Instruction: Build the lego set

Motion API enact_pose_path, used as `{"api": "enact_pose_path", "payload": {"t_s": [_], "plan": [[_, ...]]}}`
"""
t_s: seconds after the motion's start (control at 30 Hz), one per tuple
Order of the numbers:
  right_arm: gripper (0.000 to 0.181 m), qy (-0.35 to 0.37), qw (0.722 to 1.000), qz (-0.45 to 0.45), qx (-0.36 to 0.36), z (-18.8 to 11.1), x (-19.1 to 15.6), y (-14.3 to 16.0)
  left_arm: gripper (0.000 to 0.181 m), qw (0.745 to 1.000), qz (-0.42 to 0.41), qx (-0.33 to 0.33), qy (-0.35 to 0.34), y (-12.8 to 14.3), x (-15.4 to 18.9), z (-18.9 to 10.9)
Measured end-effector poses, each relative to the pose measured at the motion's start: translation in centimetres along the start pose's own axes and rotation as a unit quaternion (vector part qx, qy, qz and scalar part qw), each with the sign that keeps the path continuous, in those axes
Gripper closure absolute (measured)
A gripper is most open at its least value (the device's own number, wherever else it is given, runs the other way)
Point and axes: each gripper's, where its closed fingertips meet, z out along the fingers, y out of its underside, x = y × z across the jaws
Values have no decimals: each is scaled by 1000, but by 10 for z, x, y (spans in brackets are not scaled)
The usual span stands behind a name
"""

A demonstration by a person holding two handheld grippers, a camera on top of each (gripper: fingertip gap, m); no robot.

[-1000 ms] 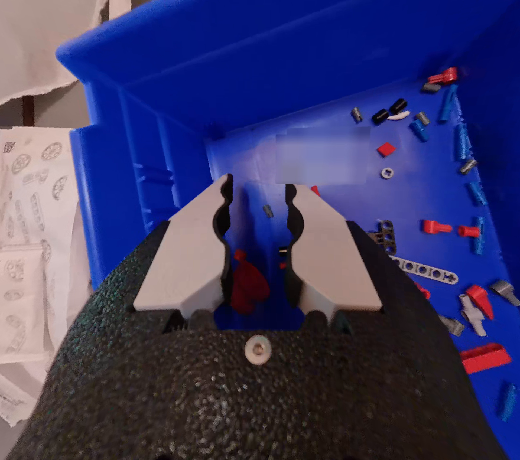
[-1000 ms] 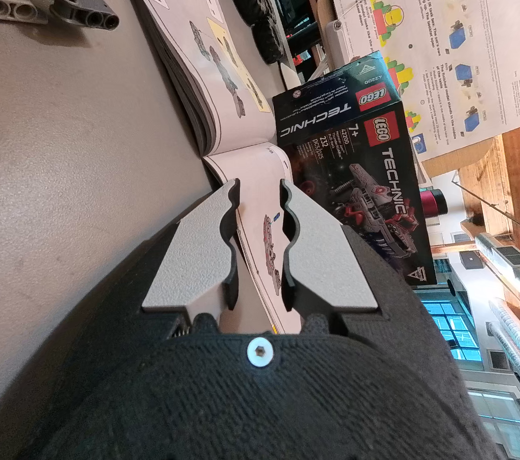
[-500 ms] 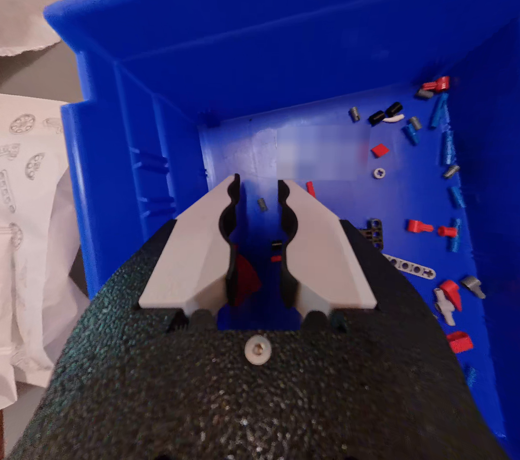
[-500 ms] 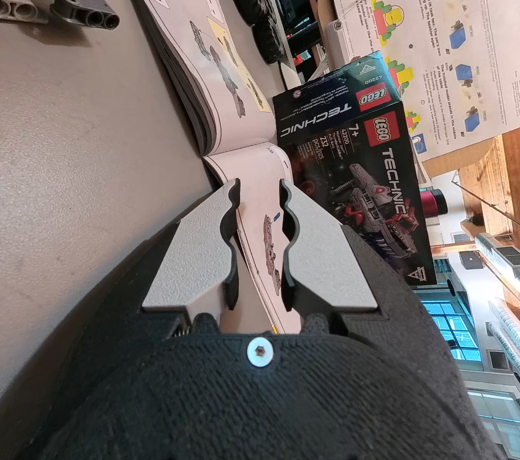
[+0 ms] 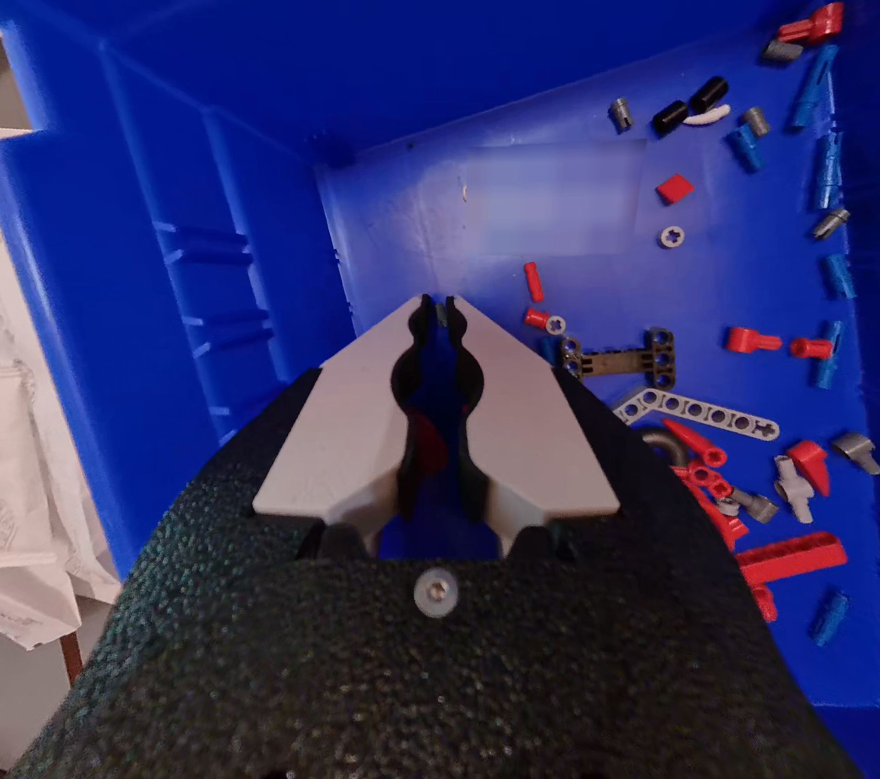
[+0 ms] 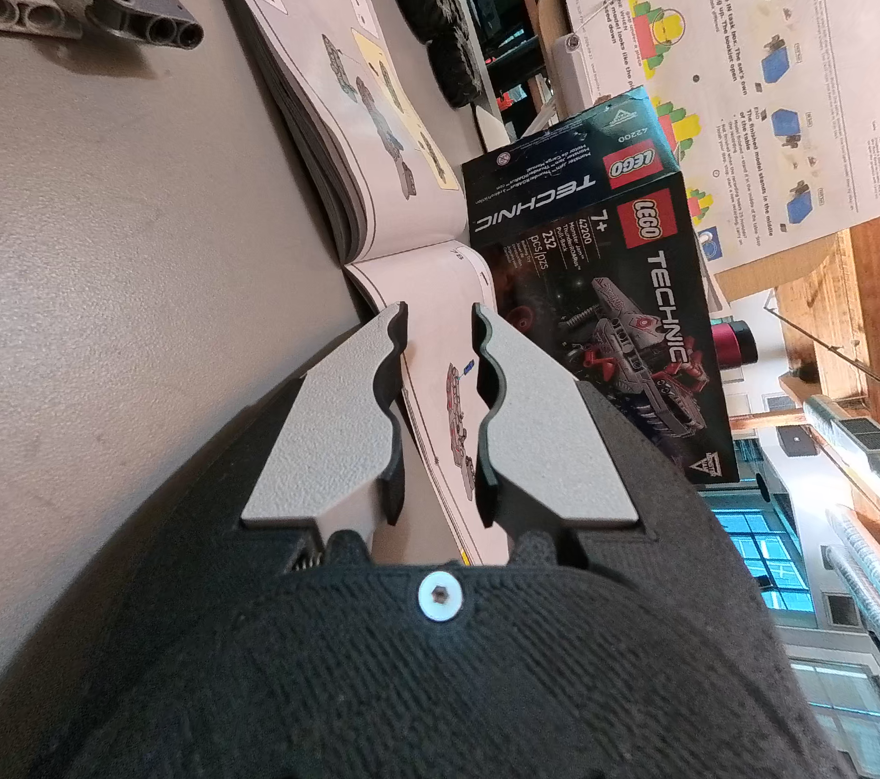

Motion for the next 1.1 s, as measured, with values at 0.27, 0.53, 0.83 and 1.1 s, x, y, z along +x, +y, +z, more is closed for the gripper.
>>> {"api": "enact_pose_path", "payload": {"t_s": [0.27,0.53,0.83,1.1], "plan": [[156,0,1000,0,0,0,0,0,165,1000,5,9,-17,-3,-5,-13],[157,0,1000,-1,-1,0,0,0,163,999,30,-16,-20,6,-1,-5],[157,0,1000,0,-1,0,1,0,179,996,81,18,14,-5,9,-21],[157,0,1000,-1,-1,0,1,0,180,864,257,207,379,0,152,-207]]}}
